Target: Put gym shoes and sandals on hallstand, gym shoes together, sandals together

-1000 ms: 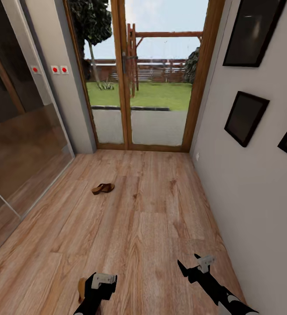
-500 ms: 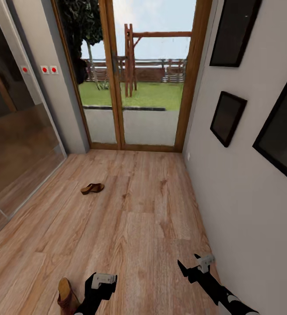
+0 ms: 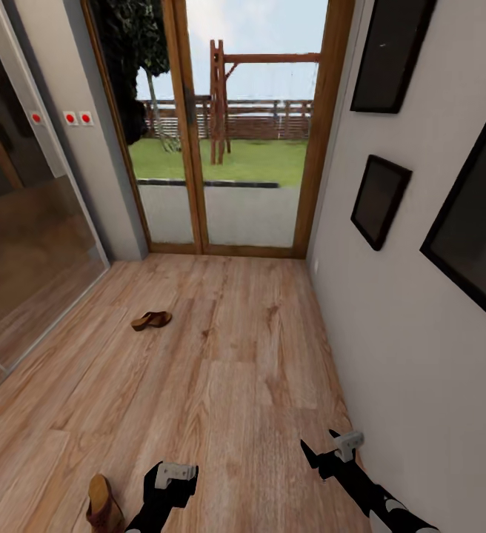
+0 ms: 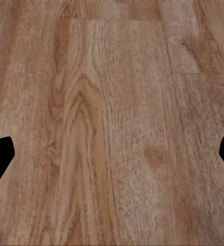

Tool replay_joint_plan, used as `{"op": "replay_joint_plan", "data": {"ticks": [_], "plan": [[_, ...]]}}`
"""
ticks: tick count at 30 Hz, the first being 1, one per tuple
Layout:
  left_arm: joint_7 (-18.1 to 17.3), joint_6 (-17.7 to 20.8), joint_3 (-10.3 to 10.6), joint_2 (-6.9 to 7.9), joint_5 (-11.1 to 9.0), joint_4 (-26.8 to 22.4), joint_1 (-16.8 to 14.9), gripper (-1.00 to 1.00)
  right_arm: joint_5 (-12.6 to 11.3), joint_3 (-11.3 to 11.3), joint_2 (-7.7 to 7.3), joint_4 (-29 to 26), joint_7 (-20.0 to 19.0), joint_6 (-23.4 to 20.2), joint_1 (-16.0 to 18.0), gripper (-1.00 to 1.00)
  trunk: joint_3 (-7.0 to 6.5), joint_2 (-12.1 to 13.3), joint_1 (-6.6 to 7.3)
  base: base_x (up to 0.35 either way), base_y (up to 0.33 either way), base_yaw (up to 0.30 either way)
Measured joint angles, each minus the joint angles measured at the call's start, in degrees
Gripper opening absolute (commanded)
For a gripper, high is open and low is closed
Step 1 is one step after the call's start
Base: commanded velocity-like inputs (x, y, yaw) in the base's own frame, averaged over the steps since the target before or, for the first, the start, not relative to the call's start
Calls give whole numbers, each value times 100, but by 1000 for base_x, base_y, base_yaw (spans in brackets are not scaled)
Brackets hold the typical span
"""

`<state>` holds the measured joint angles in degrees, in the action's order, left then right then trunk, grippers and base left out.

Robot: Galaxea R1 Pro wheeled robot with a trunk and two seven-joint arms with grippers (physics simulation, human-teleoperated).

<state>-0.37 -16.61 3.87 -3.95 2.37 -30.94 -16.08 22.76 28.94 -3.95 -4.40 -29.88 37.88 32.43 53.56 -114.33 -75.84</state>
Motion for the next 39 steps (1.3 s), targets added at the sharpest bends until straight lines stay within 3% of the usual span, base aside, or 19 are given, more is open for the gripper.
{"op": "replay_joint_plan", "data": {"ticks": [39], "plan": [[2, 0, 0, -1, 0, 0, 0, 100, 0, -1, 0, -1, 0, 0, 0, 100, 0, 0, 0, 331, 0, 0]]}}
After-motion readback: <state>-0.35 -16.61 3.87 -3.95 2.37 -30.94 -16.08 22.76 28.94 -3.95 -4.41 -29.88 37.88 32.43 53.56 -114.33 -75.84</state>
